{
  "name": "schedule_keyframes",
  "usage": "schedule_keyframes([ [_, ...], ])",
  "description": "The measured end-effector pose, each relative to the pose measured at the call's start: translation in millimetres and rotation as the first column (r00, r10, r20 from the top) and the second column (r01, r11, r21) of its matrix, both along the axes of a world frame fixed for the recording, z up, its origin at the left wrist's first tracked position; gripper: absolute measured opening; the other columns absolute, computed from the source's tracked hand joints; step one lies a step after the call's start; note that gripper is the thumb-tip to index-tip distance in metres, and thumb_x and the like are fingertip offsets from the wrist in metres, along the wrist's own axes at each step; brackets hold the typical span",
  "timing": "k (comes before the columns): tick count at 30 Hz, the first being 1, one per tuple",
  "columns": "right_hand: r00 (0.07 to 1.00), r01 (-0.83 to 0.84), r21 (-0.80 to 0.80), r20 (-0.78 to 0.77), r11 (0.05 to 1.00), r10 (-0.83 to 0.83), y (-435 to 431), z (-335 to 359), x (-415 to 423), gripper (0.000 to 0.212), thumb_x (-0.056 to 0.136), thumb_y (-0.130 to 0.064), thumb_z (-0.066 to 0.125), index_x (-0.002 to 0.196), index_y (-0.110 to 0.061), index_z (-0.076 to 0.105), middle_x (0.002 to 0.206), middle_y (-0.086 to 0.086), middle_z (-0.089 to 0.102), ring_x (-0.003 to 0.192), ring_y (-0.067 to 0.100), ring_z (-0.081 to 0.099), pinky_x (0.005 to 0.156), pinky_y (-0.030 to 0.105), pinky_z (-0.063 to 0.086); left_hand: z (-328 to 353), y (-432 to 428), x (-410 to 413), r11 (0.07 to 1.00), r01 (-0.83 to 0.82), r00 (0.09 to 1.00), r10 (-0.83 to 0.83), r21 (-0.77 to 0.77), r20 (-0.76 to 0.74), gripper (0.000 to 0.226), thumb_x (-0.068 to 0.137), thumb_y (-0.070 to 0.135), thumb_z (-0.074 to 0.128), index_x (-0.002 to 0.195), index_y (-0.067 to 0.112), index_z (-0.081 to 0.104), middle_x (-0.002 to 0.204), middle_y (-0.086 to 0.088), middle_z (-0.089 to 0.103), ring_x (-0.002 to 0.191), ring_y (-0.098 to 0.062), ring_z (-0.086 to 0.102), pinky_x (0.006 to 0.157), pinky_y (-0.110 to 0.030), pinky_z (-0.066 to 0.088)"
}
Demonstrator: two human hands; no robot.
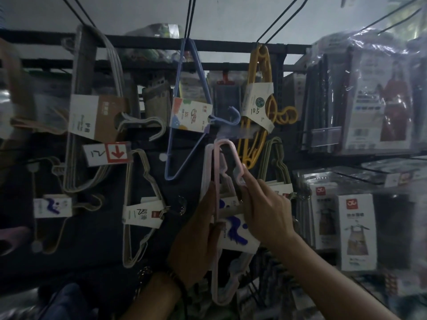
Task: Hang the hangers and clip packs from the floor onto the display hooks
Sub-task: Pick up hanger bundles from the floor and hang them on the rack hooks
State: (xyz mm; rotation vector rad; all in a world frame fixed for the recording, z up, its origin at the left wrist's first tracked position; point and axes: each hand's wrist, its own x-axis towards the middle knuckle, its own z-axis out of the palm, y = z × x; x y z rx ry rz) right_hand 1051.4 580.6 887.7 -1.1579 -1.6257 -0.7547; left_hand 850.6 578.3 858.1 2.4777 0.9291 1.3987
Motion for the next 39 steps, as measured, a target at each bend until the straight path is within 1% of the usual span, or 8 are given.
schedule_keyframes([
  [5, 0.997, 0.070, -0.112, -0.032, 0.991, -0.074, 3.9, 2.4, 4.1, 0.052, 0.109, -0.035, 0.042, 0.159, -0.021, 0.041, 0.093, 0.007, 0.067, 0.055, 0.018, 0.053, 0.049, 0.028, 0.039, 6.7, 9.3, 6.8, 0.999, 0.028, 0.998, -0.029, -0.019, -0.053, 0.074, 0.109, 0.033, 0.050, 0.165, 0.042, 0.002, 0.172, 0.020, 0.013, 0.156, 0.003, 0.019, 0.124, -0.020, 0.027],
  [9, 0.990, 0.127, -0.300, -0.022, 0.945, -0.140, 19.9, 1.5, 3.2, 0.069, 0.102, -0.026, 0.059, 0.164, -0.027, 0.027, 0.102, 0.011, 0.068, 0.065, 0.027, 0.060, 0.055, 0.033, 0.043, 8.6, 19.8, 8.0, 0.997, -0.063, 0.988, 0.054, -0.051, -0.147, 0.078, 0.109, 0.029, 0.050, 0.164, 0.042, -0.003, 0.173, 0.019, 0.008, 0.149, 0.011, 0.015, 0.117, -0.005, 0.016],
  [14, 0.986, 0.129, -0.396, -0.048, 0.909, -0.160, 45.9, 17.8, -9.6, 0.063, 0.105, -0.028, 0.050, 0.161, -0.036, 0.023, 0.114, 0.007, 0.067, 0.087, 0.032, 0.068, 0.065, 0.038, 0.050, 21.3, 31.8, 2.9, 0.988, -0.141, 0.965, 0.125, -0.054, -0.232, 0.084, 0.110, 0.028, 0.049, 0.161, 0.044, -0.016, 0.167, 0.023, 0.002, 0.140, 0.010, 0.013, 0.117, -0.018, 0.020],
  [19, 0.989, 0.009, -0.360, -0.133, 0.933, -0.060, 69.8, 18.3, -15.0, 0.033, 0.105, -0.030, 0.049, 0.137, -0.030, 0.042, 0.112, 0.012, 0.063, 0.088, 0.041, 0.069, 0.069, 0.049, 0.058, 27.4, 52.6, 3.6, 0.971, -0.237, 0.920, 0.229, 0.014, -0.319, 0.095, 0.105, 0.014, 0.049, 0.161, 0.038, -0.023, 0.174, 0.016, -0.011, 0.154, -0.022, 0.031, 0.117, -0.046, 0.044],
  [27, 0.993, -0.048, -0.383, -0.117, 0.922, 0.003, 90.4, 2.4, -5.1, 0.035, 0.106, -0.030, 0.040, 0.140, -0.036, 0.047, 0.115, 0.010, 0.069, 0.094, 0.042, 0.068, 0.070, 0.048, 0.057, 11.0, 63.8, 6.5, 0.954, -0.214, 0.950, 0.153, -0.210, -0.272, 0.105, 0.099, 0.023, 0.065, 0.159, 0.051, -0.017, 0.174, 0.010, 0.013, 0.154, -0.016, 0.031, 0.121, -0.044, 0.039],
  [32, 0.969, -0.076, -0.468, -0.244, 0.881, -0.046, 65.2, -9.3, -15.8, 0.061, 0.107, -0.035, 0.048, 0.162, -0.024, 0.026, 0.141, 0.014, 0.056, 0.118, 0.039, 0.060, 0.080, 0.045, 0.053, 7.1, 25.2, -18.9, 0.926, -0.305, 0.941, 0.258, -0.221, -0.219, 0.058, 0.103, 0.024, 0.050, 0.156, 0.041, 0.034, 0.152, 0.005, 0.053, 0.135, -0.016, 0.053, 0.113, -0.036, 0.046],
  [36, 0.983, -0.097, -0.228, -0.171, 0.969, 0.058, -7.9, -53.7, -71.1, 0.050, 0.094, -0.028, 0.060, 0.143, -0.017, 0.055, 0.134, 0.011, 0.054, 0.122, 0.035, 0.053, 0.094, 0.048, 0.052, -29.9, -33.2, -66.8, 0.860, -0.443, 0.886, 0.377, -0.253, -0.270, 0.035, 0.103, 0.035, 0.054, 0.137, 0.035, 0.059, 0.130, 0.009, 0.064, 0.115, -0.013, 0.062, 0.099, -0.036, 0.054],
  [39, 0.923, -0.384, -0.414, -0.173, 0.825, 0.343, -57.8, -110.6, -138.7, 0.028, 0.096, -0.028, 0.060, 0.122, -0.021, 0.067, 0.115, 0.005, 0.064, 0.103, 0.028, 0.062, 0.079, 0.041, 0.055, -94.8, -88.8, -123.7, 0.757, -0.545, 0.827, 0.417, -0.360, -0.376, 0.015, 0.096, 0.039, 0.052, 0.107, 0.036, 0.061, 0.093, 0.010, 0.068, 0.084, -0.017, 0.066, 0.072, -0.038, 0.058],
])
